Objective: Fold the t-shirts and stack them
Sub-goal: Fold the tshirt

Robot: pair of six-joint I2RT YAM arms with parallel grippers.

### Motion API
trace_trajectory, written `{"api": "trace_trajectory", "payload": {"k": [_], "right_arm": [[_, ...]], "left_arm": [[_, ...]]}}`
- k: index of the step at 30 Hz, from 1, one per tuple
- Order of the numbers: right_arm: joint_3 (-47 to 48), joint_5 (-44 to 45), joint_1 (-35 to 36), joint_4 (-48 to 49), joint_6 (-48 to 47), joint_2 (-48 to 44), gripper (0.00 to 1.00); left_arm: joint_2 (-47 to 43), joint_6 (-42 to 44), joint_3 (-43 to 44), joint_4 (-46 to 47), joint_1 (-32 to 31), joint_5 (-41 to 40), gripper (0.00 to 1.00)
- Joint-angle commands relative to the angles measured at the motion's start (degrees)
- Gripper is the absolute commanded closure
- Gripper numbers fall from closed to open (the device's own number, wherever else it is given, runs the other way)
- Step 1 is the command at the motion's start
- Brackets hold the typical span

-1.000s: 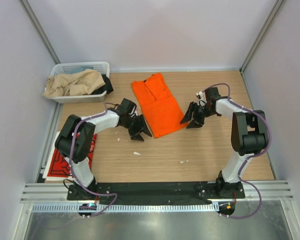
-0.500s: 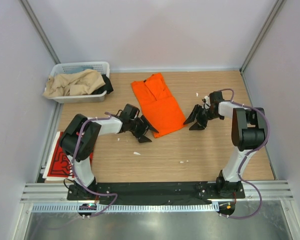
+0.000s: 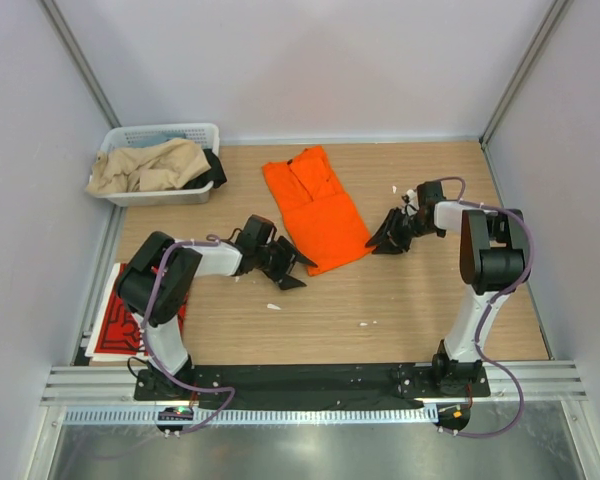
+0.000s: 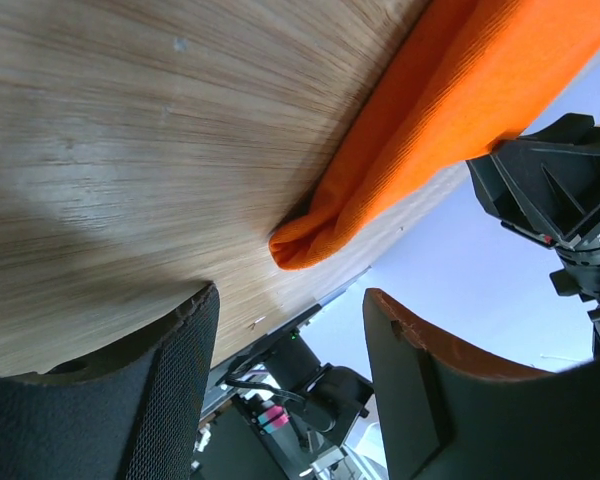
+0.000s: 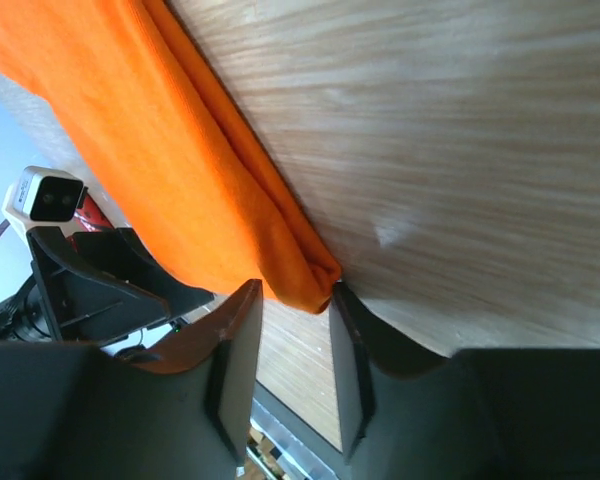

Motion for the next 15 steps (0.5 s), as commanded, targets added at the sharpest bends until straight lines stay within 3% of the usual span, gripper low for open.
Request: {"api": "trace_trajectory", "payload": {"k": [1,3,4,6,15], "right_arm": [[0.02,5.34,0.25,2.67,-2.78,3.15,0.63],[-0.16,5.08,0.26,3.20,-2.78,3.32,0.71],[-0.07,4.99,0.26,3.20,-2.78,3.24,0.83],[-0.16,4.81,0.17,2.85,-2.78,2.80,0.97],[-4.20,4.81,0.78,3.55,-1.81,-1.42,0.99]], "left_arm": [[0.60,0.17,-1.69,-0.53,-0.37,-3.05,0.38],[1.04,-0.71,-1.87,0.53,-0.55,-3.22,0.38],[1.65,-0.97,-1.95,1.32,-0.64,-3.31,0.39],[2.36,-2.20,-2.22,2.90,-0.81,-3.49,0.41],[3.50,-6.77,-4.50,4.40,-1.43,-6.38,0.44]]}}
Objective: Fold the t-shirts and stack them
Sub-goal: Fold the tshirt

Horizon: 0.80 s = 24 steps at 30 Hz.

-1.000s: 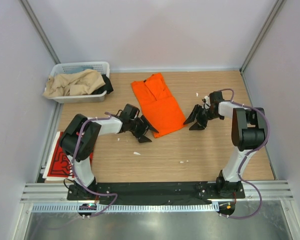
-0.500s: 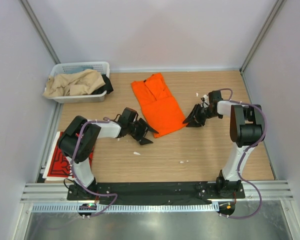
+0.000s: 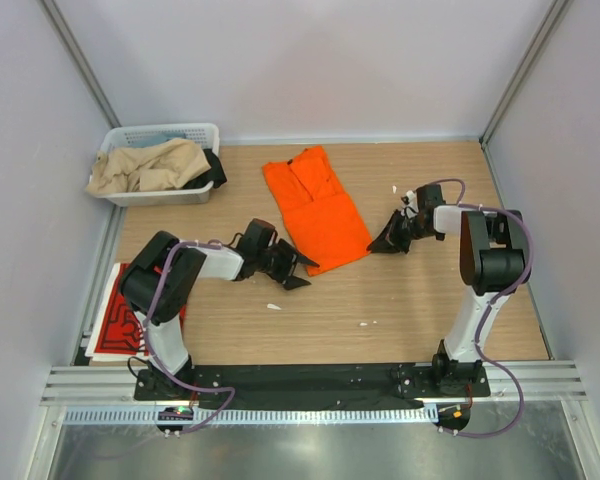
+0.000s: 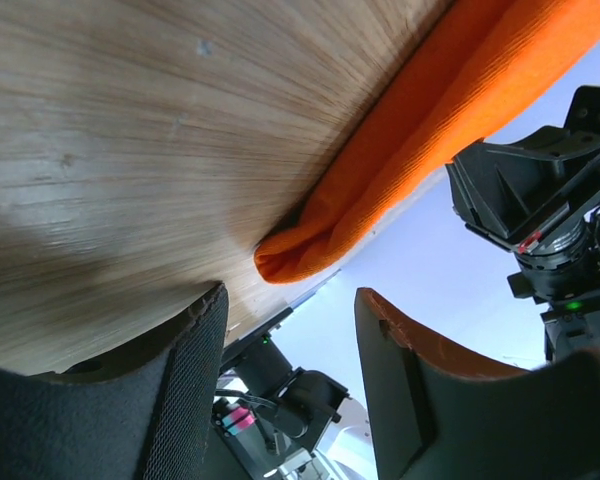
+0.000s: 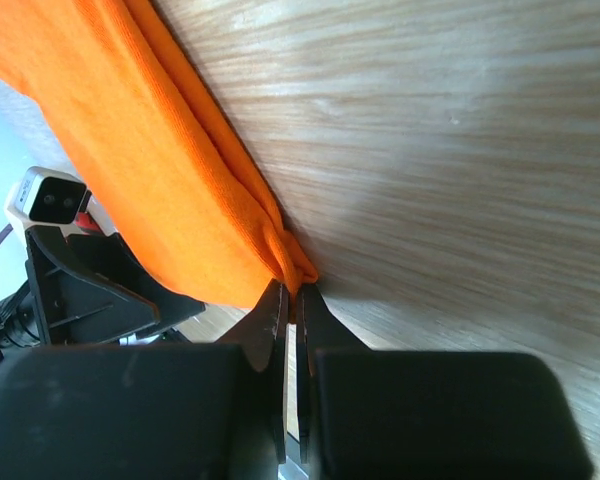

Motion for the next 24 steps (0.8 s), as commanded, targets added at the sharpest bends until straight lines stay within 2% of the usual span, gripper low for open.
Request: {"api": "trace_trajectory", "payload": {"k": [1,7,12,15,18,24], "right_arm": [[-2.47,4.81,0.76,-0.23,-1.03,-1.86,0.99],[-3.35,4.46,0.94,-0.31,-0.24,-3.88,0.99],[-3.97,3.93,1.37,-0.23,0.56,-6.08,0.99],[-4.49,3.85,1.81,-0.23,0.91,-7.04,0.99],[-5.20,3.76,2.34,-0.14,1.08,-7.40,0.99],[-5.99,3.58,2.96,0.92,1.52,-7.75,0.99]], "left_arm": [[2.76,-0.72,-2.03,-2.37,-0.60,-6.43,0.44],[4.43,-1.16,-1.86,-2.19,-0.60,-8.45,0.50],[4.70,0.33,-1.77,-4.03,-0.51,-10.91,0.59],[3.74,1.04,-2.12,-6.06,-0.51,-11.62,0.57],[0.93,1.30,-3.70,-7.38,-0.51,-13.81,0.49],[1.10,1.91,-3.17,-8.52,-0.60,-14.08,0.51]]}}
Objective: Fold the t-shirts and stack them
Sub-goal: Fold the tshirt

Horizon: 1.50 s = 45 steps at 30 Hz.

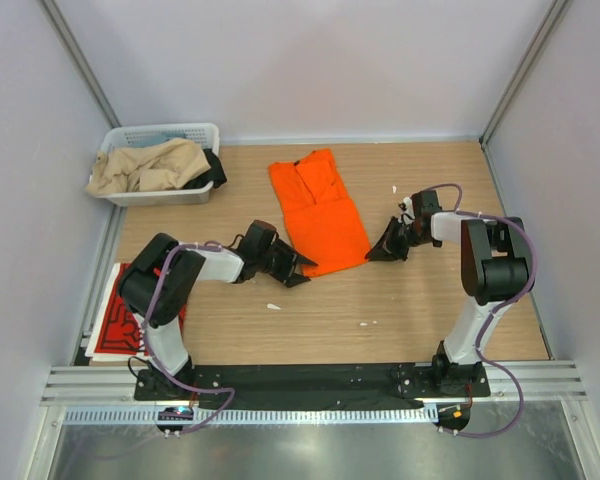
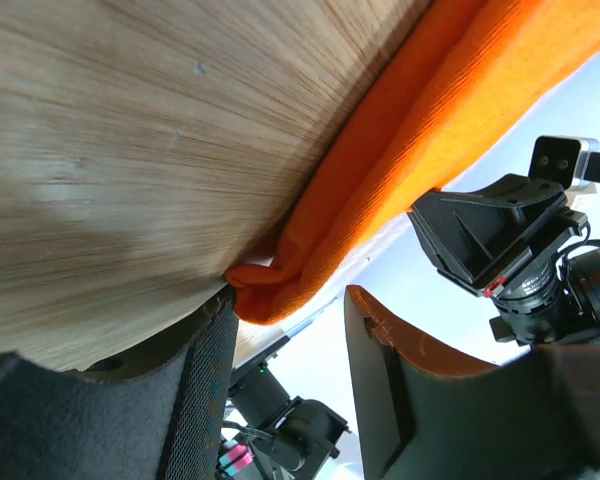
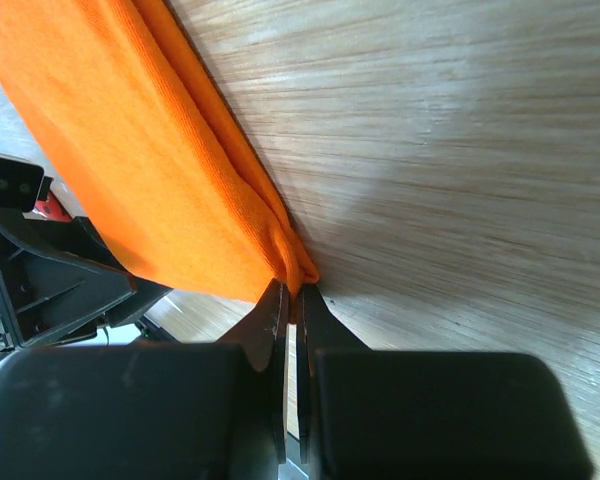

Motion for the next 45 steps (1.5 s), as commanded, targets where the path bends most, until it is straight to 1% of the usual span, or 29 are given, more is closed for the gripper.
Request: {"api": "trace_trajectory", "payload": {"k": [1,3,7,8,14,16,21,24,25,27,28,29,31,32,33,34,35,36,37,38,40,42,45], "right_arm": [[-0.66,0.76,0.58,0.20,0.23,-2.72,0.99],[-0.74,0.85,0.66,0.28,0.23,-2.81,0.99],[-0.92,0.85,0.75,0.72,0.58,-2.99,0.99],[-0.92,0.85,0.84,0.63,0.59,-2.99,0.99],[-1.10,0.85,1.28,0.72,0.76,-3.16,0.99],[-1.10,0.85,1.54,0.90,0.76,-3.16,0.99],[-1.45,0.77,1.72,1.16,0.76,-3.07,0.99],[-1.27,0.59,2.16,0.99,0.76,-3.25,0.99],[-1.19,0.59,2.25,0.72,0.59,-3.34,0.97],[-0.92,0.68,2.25,-0.15,0.15,-3.69,0.95],[-0.57,1.02,2.33,-0.68,-0.64,-4.04,0.93],[-0.05,1.20,2.33,-1.29,-1.08,-4.21,0.87],[0.57,3.03,2.33,-4.10,-3.44,-4.83,0.79],[0.83,3.66,2.33,-4.90,-4.15,-5.18,0.72],[1.10,4.36,2.33,-6.03,-4.86,-5.44,0.70],[1.10,4.98,2.25,-6.57,-5.65,-5.53,0.67],[1.01,5.07,2.33,-6.66,-5.92,-5.62,0.66],[0.93,4.98,2.25,-6.49,-6.00,-5.45,0.65],[0.84,5.07,2.25,-6.49,-6.01,-5.19,0.64],[0.92,5.07,2.25,-6.40,-6.01,-4.57,0.63],[0.92,5.07,2.25,-5.87,-5.92,-3.96,0.63],[0.84,4.20,2.25,-5.35,-5.57,-3.16,0.63],[0.57,3.75,2.25,-4.29,-4.95,-2.20,0.63]], "left_arm": [[1.73,3.31,-2.43,-10.36,0.23,-9.07,0.51],[0.68,3.31,-2.87,-11.24,0.23,-9.87,0.51],[1.55,3.75,-1.91,-11.77,0.14,-9.96,0.53],[1.46,3.84,-1.73,-13.94,0.14,-10.31,0.53],[-0.03,3.93,-2.17,-15.98,0.23,-11.54,0.53],[0.41,3.84,-2.08,-16.25,0.23,-11.54,0.56],[0.32,4.28,-1.56,-17.39,0.23,-12.07,0.57],[1.64,4.89,-0.50,-17.75,0.23,-12.07,0.64],[1.73,4.98,-0.50,-17.75,0.32,-11.89,0.71],[1.55,5.94,-0.85,-17.83,0.67,-11.98,0.80],[1.46,6.47,-0.94,-18.09,0.93,-11.98,0.85],[1.12,7.09,-1.20,-18.53,1.54,-11.72,0.87],[0.33,9.19,-1.20,-19.32,2.08,-11.72,0.91],[-0.11,9.81,-1.12,-19.94,2.34,-12.06,0.91],[-0.73,10.51,-1.03,-20.12,2.34,-11.98,0.92],[-0.91,11.39,-0.94,-20.21,2.43,-11.89,0.92],[-1.17,11.75,-0.59,-20.38,2.34,-11.46,0.90],[-1.35,12.10,-0.41,-20.56,2.34,-11.28,0.79],[-1.52,12.63,-0.32,-21.17,2.34,-11.36,0.71],[-1.79,12.80,-0.32,-21.43,2.34,-11.28,0.65],[-2.92,12.98,-0.59,-22.48,2.34,-11.45,0.58],[-3.72,13.86,-0.76,-23.37,2.34,-11.80,0.55],[-4.86,14.48,-1.46,-24.77,2.69,-12.16,0.53]]}}
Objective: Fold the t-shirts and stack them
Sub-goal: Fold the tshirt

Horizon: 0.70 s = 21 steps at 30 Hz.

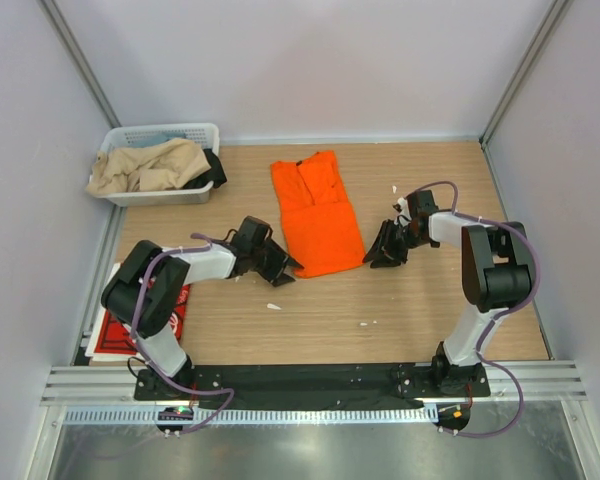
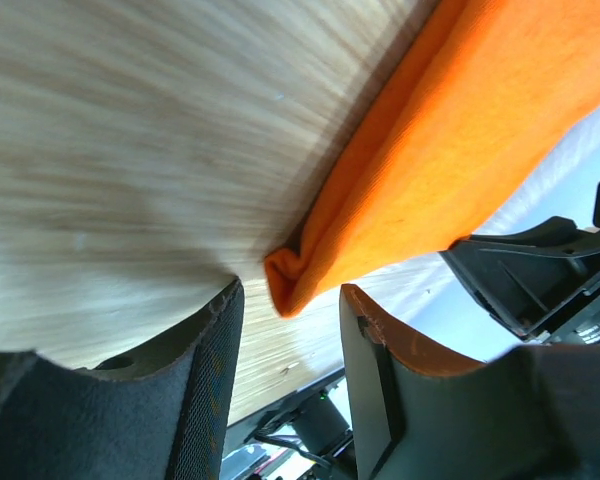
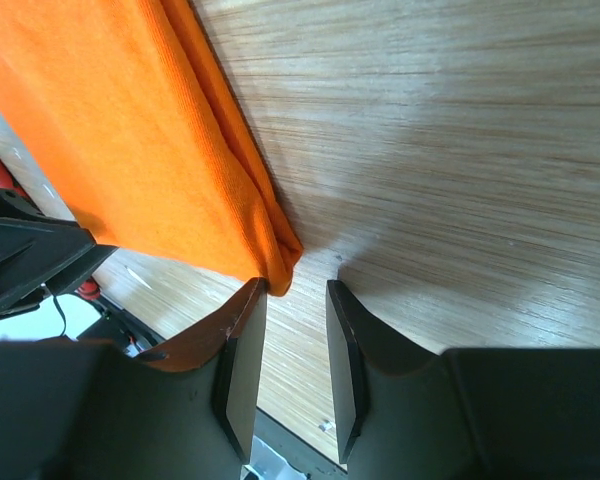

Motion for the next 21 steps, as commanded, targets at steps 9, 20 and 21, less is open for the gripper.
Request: {"api": "trace_trajectory", "payload": {"k": [9,20,21], "right_arm": [[1.34,0.36,1.58,1.31,-1.35,3.54,0.60],[2.39,1.85,1.84,1.58,-1.43,5.13,0.60],[2.48,1.86,1.84,1.49,-1.44,5.21,0.60]], "left_arm": [[0.71,5.13,-4.58,-10.99,2.86,-5.82,0.56],[5.72,6.62,-2.65,-5.89,3.30,-0.98,0.61],[5.89,6.80,-2.47,-5.89,3.30,-0.72,0.61]]}}
